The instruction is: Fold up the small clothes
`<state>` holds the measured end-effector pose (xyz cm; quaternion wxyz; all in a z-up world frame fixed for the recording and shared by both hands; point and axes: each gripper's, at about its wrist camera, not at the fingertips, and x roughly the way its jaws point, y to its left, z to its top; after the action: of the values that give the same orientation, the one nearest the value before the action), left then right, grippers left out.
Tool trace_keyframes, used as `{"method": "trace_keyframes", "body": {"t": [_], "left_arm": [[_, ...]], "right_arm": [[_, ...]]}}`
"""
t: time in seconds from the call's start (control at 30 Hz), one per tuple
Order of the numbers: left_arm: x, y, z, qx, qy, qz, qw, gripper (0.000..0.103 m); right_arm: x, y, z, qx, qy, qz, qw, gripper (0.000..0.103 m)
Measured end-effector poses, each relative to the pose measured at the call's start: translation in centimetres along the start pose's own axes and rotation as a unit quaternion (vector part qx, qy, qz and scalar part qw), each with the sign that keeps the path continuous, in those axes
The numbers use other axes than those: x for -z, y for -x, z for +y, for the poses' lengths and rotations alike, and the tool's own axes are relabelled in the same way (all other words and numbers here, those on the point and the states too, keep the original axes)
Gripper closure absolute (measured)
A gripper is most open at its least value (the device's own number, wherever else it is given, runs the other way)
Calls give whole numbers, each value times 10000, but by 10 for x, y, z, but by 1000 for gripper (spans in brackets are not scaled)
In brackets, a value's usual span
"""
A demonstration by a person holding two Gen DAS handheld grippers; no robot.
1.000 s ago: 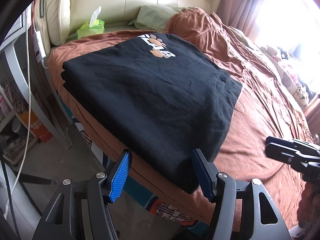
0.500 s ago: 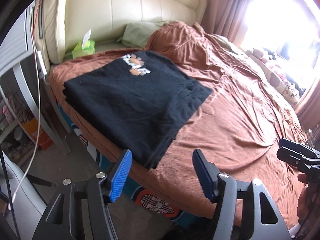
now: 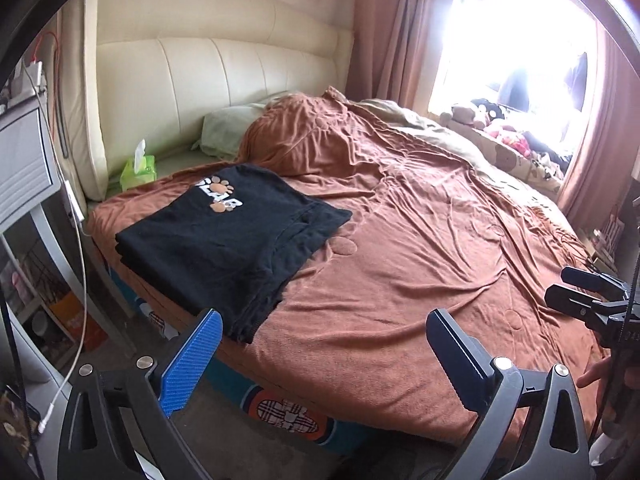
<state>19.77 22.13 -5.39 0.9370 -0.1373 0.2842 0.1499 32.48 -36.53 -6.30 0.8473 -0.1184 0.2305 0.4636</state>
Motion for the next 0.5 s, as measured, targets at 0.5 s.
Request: {"method": "trace_keyframes", "body": {"t": [0.5], "left_arm": [[28,60,-66,560,-644,-367,9957,1]], "right_arm": [[61,110,5,933,-396,-529,9934,0]]}}
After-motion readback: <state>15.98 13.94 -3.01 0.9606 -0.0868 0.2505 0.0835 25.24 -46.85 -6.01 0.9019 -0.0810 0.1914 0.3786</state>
